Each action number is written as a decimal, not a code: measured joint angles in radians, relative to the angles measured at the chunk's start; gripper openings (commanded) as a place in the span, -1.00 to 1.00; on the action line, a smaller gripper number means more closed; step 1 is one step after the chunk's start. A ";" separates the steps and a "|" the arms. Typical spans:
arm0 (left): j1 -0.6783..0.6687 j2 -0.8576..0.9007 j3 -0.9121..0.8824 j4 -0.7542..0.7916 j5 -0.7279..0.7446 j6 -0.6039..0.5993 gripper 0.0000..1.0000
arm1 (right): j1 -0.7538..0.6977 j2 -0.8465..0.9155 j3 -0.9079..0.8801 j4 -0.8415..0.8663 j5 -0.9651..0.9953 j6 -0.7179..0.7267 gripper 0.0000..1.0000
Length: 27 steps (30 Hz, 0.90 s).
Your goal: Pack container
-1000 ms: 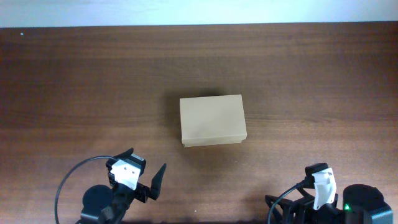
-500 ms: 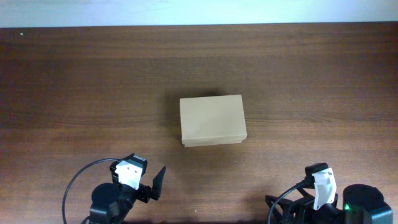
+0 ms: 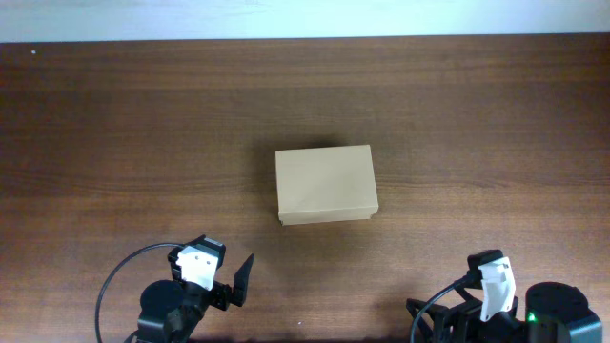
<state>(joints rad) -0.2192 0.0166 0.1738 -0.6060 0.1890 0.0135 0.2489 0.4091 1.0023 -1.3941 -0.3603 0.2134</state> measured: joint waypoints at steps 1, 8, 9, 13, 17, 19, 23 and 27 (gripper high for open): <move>0.000 0.000 0.000 0.000 0.000 0.000 0.99 | 0.000 0.000 0.000 0.000 0.000 0.000 0.98; 0.000 0.000 0.000 0.000 0.000 0.000 0.99 | 0.007 0.000 -0.003 0.035 0.042 -0.013 0.98; 0.000 -0.001 0.000 -0.002 -0.001 0.000 0.99 | 0.014 -0.003 -0.013 0.119 0.073 -0.030 0.98; 0.000 -0.002 0.000 -0.003 -0.007 0.000 0.99 | 0.023 -0.087 -0.221 0.427 0.120 -0.195 0.98; 0.000 -0.002 0.000 -0.003 -0.007 0.000 0.99 | 0.059 -0.193 -0.484 0.581 0.165 -0.290 0.98; 0.000 -0.002 0.000 -0.003 -0.007 0.000 0.99 | 0.084 -0.246 -0.568 0.624 0.181 -0.303 0.98; 0.000 -0.002 0.000 -0.003 -0.007 0.000 0.98 | 0.127 -0.361 -0.739 0.669 0.192 -0.309 0.98; 0.000 -0.002 0.000 -0.003 -0.007 0.000 0.99 | 0.158 -0.393 -0.833 0.697 0.200 -0.251 0.98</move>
<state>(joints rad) -0.2192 0.0147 0.1734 -0.6090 0.1822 0.0135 0.4068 0.0158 0.1696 -0.6968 -0.1608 -0.0372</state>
